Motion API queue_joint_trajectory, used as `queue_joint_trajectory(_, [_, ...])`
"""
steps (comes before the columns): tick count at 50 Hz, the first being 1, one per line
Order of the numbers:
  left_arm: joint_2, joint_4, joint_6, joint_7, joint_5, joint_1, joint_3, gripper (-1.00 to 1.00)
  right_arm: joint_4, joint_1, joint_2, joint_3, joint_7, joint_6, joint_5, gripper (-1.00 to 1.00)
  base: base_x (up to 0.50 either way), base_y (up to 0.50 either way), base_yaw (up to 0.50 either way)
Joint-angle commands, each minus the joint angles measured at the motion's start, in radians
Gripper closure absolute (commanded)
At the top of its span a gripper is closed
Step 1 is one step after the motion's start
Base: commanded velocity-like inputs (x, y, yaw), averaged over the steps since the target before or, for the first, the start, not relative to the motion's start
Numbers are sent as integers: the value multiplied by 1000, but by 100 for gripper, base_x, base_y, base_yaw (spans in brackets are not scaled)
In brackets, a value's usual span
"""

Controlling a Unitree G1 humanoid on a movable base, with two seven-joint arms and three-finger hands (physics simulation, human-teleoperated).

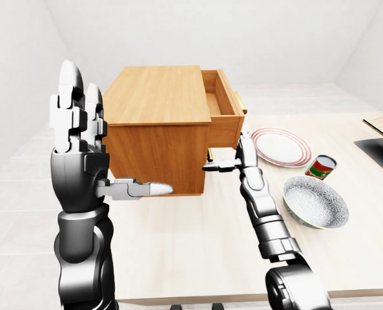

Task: Close the top drawer of the cabinet.

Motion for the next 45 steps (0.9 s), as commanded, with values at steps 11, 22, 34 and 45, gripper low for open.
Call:
queue_joint_trajectory(11, [-1,1,0,0,-1,-2,-3,-100,79,-14,67,126,48,-13,-25,-100,0,0,0])
queue_joint_trajectory(22, [-1,-1,0,0,0,-1,-4,-100,105,-24,89,141,57,-21,-41,-100,0,0,0])
queue_joint_trajectory(34, [-2,-1,0,-2,-1,2,-4,-100,132,-40,115,152,60,-31,-49,-100,0,0,0])
queue_joint_trajectory(45, [-1,1,0,-4,-1,3,-3,-100,157,-39,141,171,66,-37,-69,-100,0,0,0])
